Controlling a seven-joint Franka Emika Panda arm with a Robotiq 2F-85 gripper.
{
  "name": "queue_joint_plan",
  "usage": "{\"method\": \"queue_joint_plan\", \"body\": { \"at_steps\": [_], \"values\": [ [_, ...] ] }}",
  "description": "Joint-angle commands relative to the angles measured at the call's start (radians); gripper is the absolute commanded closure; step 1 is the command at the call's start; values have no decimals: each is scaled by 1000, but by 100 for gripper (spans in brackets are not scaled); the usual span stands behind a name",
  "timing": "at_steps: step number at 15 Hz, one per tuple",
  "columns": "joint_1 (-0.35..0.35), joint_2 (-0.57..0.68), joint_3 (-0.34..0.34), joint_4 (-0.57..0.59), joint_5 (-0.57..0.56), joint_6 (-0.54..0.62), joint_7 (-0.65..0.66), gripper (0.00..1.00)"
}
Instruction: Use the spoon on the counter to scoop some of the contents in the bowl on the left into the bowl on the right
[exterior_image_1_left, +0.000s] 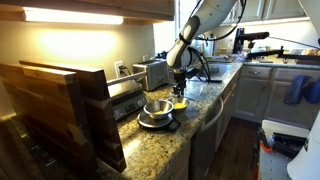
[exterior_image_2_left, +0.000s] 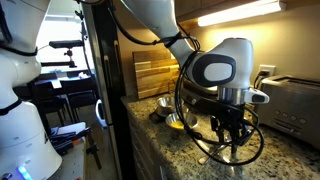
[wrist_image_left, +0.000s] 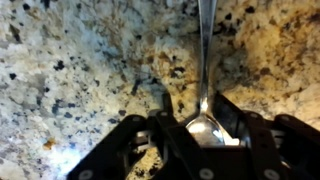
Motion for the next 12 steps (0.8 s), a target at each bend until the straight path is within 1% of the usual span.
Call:
{"method": "queue_joint_plan", "body": {
  "at_steps": [1, 2, 3, 4, 6, 8, 12],
  "values": [
    [-40, 11, 29, 29, 25, -65, -32, 84],
    [-39, 11, 25, 32, 23, -79, -28, 90],
    [-45, 11, 29, 36, 29, -102, -36, 92],
    [-44, 11, 25, 39, 29, -116, -32, 92],
    [-50, 13, 28, 49, 37, -150, -42, 97],
    [-51, 13, 26, 55, 40, -169, -46, 94],
    [-47, 4, 25, 57, 34, -182, -59, 93]
  ]
}}
